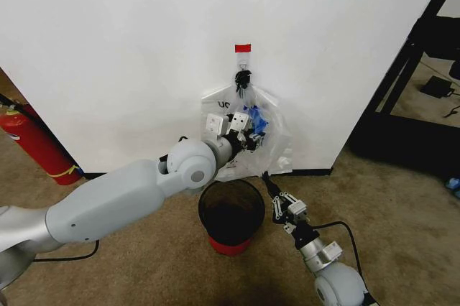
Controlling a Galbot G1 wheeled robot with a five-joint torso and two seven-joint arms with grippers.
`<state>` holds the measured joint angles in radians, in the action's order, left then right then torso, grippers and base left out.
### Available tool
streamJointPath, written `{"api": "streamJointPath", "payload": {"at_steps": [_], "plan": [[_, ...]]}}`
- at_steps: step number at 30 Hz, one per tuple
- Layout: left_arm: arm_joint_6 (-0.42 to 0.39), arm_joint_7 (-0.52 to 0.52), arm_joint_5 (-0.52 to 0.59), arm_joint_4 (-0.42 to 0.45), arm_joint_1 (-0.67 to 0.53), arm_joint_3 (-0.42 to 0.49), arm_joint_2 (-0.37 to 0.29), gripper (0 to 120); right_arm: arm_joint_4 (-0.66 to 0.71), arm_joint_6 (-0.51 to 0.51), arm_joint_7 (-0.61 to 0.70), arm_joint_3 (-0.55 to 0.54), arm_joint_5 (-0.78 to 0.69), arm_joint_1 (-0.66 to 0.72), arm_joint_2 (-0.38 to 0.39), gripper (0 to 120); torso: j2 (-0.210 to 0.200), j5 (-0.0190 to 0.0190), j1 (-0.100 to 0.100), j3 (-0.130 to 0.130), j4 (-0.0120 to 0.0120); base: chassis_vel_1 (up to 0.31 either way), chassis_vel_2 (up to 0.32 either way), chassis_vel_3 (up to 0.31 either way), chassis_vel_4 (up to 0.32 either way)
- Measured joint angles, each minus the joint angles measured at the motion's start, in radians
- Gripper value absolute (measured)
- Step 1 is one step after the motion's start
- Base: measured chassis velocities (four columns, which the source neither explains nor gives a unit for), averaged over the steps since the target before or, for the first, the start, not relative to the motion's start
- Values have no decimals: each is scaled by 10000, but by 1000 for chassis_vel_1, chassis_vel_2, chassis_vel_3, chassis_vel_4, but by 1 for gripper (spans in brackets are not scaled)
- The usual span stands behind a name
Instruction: Pick up the garbage bag from the wall and place it over the trash bin.
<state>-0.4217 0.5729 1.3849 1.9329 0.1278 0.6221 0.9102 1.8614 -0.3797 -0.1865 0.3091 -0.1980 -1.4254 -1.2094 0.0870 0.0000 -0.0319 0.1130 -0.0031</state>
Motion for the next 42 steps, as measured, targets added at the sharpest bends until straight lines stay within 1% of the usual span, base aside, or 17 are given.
{"api": "streamJointPath", "payload": {"at_steps": [4, 11, 16, 17, 19, 21, 24, 27, 28, 29, 30, 31, 32, 35, 38, 40, 42], "plan": [[-12, -27, -24, 26, -6, 9, -13, 0, 20, 1, 23, 23, -22, -3, 1, 0, 0, 0, 0, 0, 0, 0, 0, 0, 0], [34, -125, -166, 458, 380, -554, -269, 0, 213, 35, 107, 81, -142, -67, 11, 0, 0, 0, 0, 0, 0, 0, 0, 0, 0], [426, -168, -402, 1087, 1464, -1586, -578, 0, 724, 297, 135, 127, -221, -338, 137, 0, 0, 1, 1, -1, 1, 0, 0, 0, 0], [580, -212, -537, 1163, 1726, -1695, -615, 0, 828, 324, 134, 129, -244, -400, 209, 1, 0, 1, 1, -1, 0, 0, 0, 0, 0], [857, -223, -860, 1233, 2289, -1918, -601, 0, 1064, 345, 168, 151, -276, -515, 440, 10, 0, 0, 0, -1, 1, 0, 0, 0, 0], [946, -201, -930, 1264, 2482, -2034, -565, 0, 1177, 356, 229, 166, -312, -581, 569, 14, -1, 1, 0, 0, 2, 0, 0, 0, 0], [1177, -114, -1007, 1403, 2960, -2488, -474, 0, 1766, 456, 557, 347, -485, -1024, 1376, 26, 0, 4, 1, -1, -3, 0, 0, 0, 0], [1237, -69, -1008, 1708, 3487, -3184, -611, 0, 2333, 599, 942, 505, -717, -1330, 2519, 38, 0, 0, 0, -1, -10, 0, 0, 0, 0], [1237, -69, -1008, 1708, 3487, -3184, -611, 0, 2333, 599, 942, 505, -717, -1330, 2519, 38, 0, 0, 0, -1, -10, 0, 0, 0, 0], [1248, -47, -1009, 1815, 3657, -3421, -674, 0, 2519, 726, 1090, 509, -844, -1346, 2879, 41, 0, 5, 1, -1, -7, 0, 0, 0, 0], [1253, -25, -1009, 2039, 4037, -3929, -800, 0, 2958, 1104, 1419, 528, -1167, -1314, 3635, 46, 0, 5, 1, -1, 4, 0, 0, 0, 0], [1254, -18, -1009, 2122, 4219, -4153, -841, 0, 3253, 1384, 1703, 569, -1437, -1250, 4065, 50, 0, -2, 1, -1, 10, 0, 0, 0, 0], [1265, -17, -1018, 2173, 4387, -4298, -852, 0, 3578, 1708, 2054, 614, -1826, -1113, 4472, 54, 0, -6, 0, -1, 7, 0, 0, 0, 0], [1336, -88, -1220, 2211, 4781, -4310, -807, 0, 4252, 2908, 2894, 694, -3632, -258, 5405, 68, 0, 1, 0, 0, -4, 0, 0, 0, 0], [1345, -124, -1343, 2210, 4915, -4240, -742, 0, 4277, 3262, 3096, 595, -4246, 261, 5725, 73, 0, 0, 0, -1, 0, 0, 0, 0, 0], [1370, -153, -1500, 2088, 4926, -3963, -576, 0, 4153, 3719, 3323, 423, -5117, 1005, 6168, 85, 0, 2, 0, 0, 6, 0, 0, 0, 0], [1382, -199, -1579, 1938, 4801, -3667, -435, 0, 3943, 4027, 3620, 299, -5594, 1391, 6262, 91, 0, -7, 0, 1, -3, 0, 0, 0, 0]]}}
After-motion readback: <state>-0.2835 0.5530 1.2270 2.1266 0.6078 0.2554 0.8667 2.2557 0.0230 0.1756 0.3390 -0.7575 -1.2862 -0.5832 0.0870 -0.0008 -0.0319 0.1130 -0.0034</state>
